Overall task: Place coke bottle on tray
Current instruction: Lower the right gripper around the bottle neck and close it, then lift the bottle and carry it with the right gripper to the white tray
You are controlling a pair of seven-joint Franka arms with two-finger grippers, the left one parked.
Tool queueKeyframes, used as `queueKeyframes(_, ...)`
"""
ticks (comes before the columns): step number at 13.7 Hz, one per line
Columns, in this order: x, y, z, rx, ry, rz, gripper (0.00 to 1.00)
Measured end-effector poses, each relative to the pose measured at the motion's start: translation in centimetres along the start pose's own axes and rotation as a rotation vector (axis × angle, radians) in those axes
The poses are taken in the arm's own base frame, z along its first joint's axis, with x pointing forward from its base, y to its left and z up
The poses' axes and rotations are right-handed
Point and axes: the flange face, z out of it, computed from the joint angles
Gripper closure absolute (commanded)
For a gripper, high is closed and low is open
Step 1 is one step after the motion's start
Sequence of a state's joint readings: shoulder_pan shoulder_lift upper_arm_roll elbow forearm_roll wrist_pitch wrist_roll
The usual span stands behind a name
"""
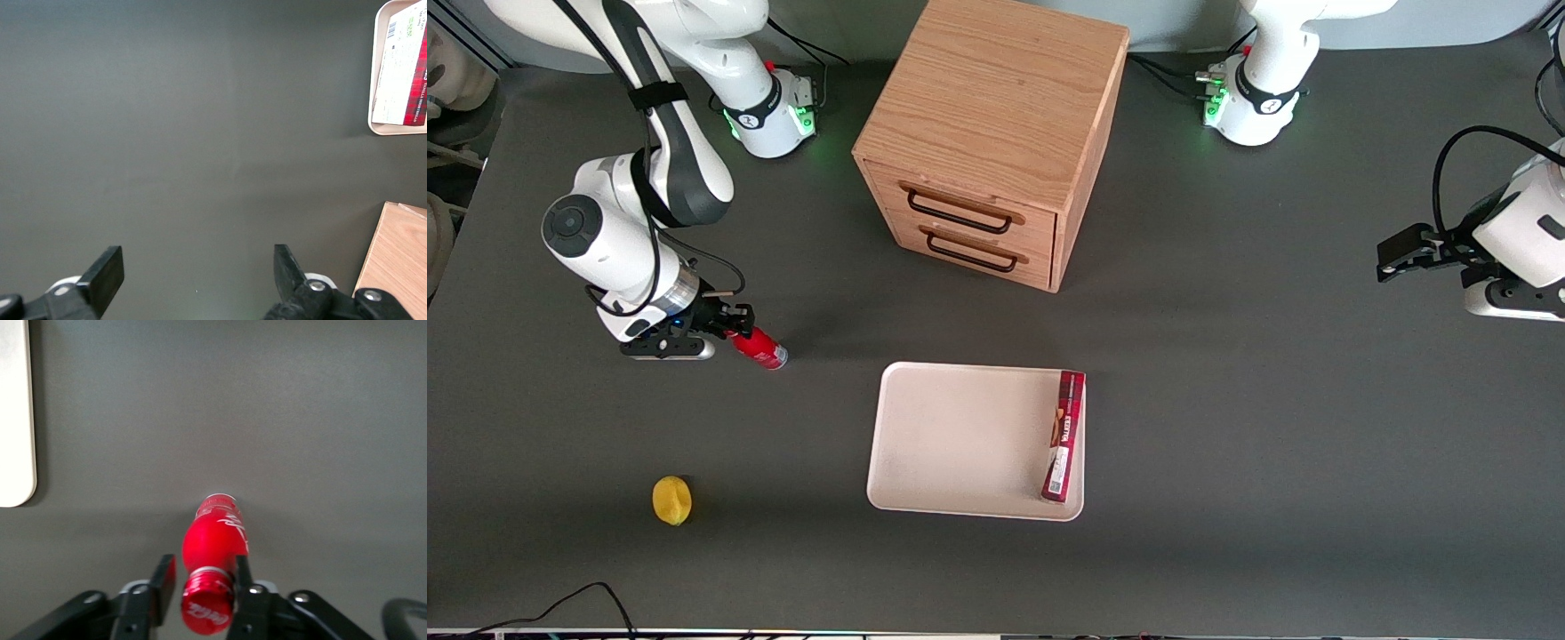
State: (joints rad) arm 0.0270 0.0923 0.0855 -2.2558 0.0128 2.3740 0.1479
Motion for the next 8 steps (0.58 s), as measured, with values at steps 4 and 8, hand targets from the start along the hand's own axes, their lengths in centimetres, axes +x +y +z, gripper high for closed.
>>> queueKeyframes(4,0.0,0.4,-0.4,-0.002,-0.005,0.007,1.00)
queueKeyframes(8,1.9,0.1,-7.5,-0.011,-0.057,0.007,1.00)
